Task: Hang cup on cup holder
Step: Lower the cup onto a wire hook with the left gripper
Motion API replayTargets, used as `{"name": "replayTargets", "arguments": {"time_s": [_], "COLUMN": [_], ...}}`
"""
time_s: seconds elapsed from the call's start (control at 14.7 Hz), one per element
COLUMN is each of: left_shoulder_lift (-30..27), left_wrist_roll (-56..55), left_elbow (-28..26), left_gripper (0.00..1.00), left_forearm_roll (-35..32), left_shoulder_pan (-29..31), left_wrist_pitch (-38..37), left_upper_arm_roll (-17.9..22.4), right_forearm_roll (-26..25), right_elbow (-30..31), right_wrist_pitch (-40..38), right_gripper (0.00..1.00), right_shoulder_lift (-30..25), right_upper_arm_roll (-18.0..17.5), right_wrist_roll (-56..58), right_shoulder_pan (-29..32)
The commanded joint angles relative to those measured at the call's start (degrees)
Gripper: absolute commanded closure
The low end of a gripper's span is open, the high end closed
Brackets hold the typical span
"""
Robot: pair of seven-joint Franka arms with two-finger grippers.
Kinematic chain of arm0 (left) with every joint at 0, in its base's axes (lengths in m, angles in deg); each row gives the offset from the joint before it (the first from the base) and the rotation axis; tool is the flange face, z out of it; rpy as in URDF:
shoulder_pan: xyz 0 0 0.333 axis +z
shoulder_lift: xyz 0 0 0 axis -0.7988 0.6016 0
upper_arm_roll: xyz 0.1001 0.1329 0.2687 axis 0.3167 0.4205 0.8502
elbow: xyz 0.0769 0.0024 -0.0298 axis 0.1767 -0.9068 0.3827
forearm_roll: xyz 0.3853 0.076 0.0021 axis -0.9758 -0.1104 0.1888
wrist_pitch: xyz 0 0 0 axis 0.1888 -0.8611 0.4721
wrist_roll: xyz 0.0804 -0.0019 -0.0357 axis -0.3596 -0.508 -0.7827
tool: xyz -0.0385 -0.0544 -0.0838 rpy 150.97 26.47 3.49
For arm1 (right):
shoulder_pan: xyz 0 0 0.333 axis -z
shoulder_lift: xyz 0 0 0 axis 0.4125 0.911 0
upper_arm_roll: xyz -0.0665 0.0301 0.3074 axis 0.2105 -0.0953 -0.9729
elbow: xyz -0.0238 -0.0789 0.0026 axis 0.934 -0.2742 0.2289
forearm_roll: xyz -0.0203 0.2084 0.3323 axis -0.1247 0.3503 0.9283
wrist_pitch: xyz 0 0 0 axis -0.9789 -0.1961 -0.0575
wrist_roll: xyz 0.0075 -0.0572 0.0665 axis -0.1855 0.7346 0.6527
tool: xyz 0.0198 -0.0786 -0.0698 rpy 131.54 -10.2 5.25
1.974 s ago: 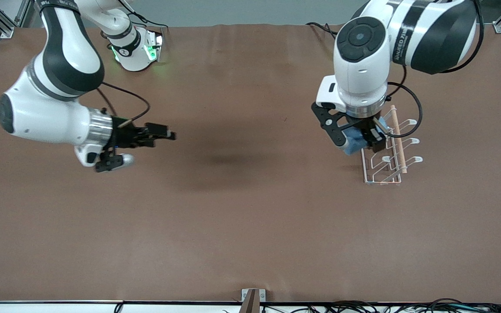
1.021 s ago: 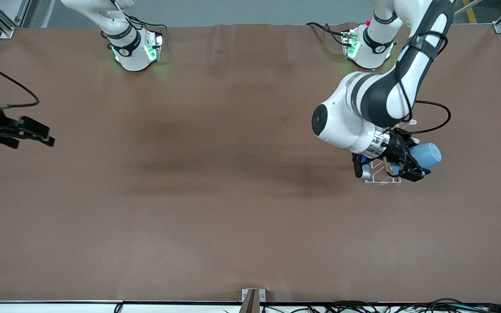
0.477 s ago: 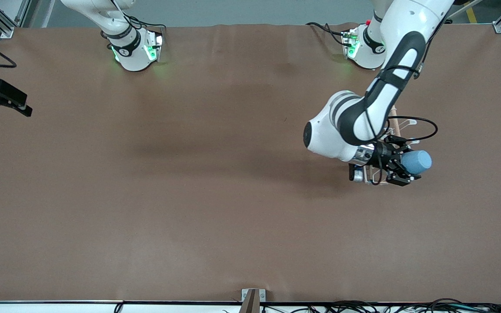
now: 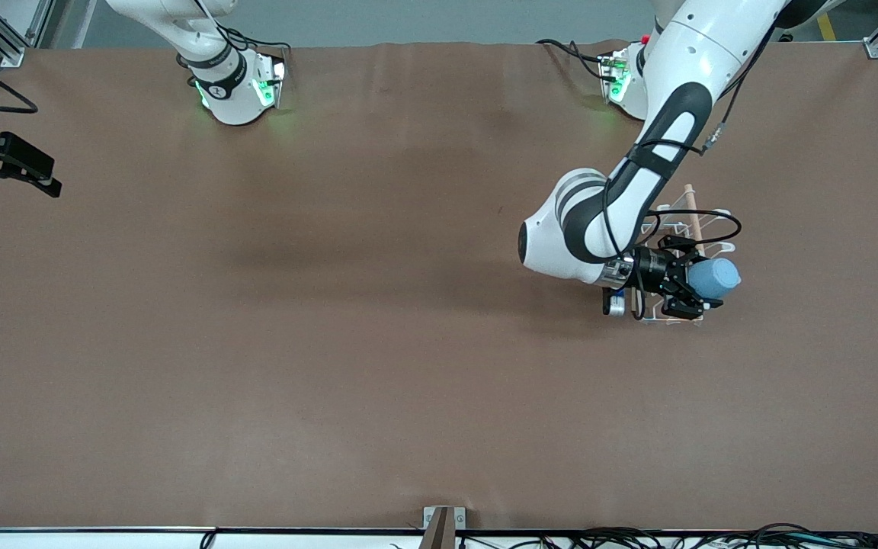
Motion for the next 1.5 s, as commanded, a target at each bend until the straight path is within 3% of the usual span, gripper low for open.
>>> {"name": "replayTargets", "arguments": {"time_s": [0.0, 0.68, 0.82, 0.89, 1.23, 1.43], "left_shoulder_lift": [-0.01, 3.41, 4.29, 4.3, 3.6, -1.23], "left_wrist_roll": [-2.64, -4.4, -5.63, -6.77, -9.06, -9.85], "left_elbow": [-1.91, -2.0, -1.74, -1.73, 1.16, 4.66], "left_gripper": [0.53, 0.48, 0.23, 0.0, 0.0, 0.0], "left_forearm_roll": [-0.61, -0.61, -0.61, -0.61, -0.96, 1.57], "left_shoulder_pan": [-0.28, -0.72, -1.16, -1.25, -1.07, 0.15], "left_wrist_pitch": [-1.58, -1.67, -1.58, -1.67, -1.67, -1.67], "left_upper_arm_roll": [-0.34, -0.34, -0.34, -0.34, -0.34, -0.43], "right_forearm_roll": [-1.42, -1.42, -1.42, -1.42, -1.42, -1.42], "right_elbow": [1.85, 1.77, 1.5, 1.59, 1.5, 1.33], "right_wrist_pitch": [0.2, -0.78, -0.77, -0.77, -0.69, -0.6], "right_gripper": [0.0, 0.0, 0.0, 0.0, 0.0, 0.0], "right_shoulder_lift": [-1.51, -1.25, -1.25, -1.25, -1.25, -1.25], "right_upper_arm_roll": [-0.47, -0.39, -0.39, -0.39, -0.39, -0.39], "right_wrist_roll": [-0.51, -0.6, -0.6, -0.6, -0.6, -0.69], "right_shoulder_pan": [-0.04, 0.31, 0.31, 0.31, 0.05, 0.05]}}
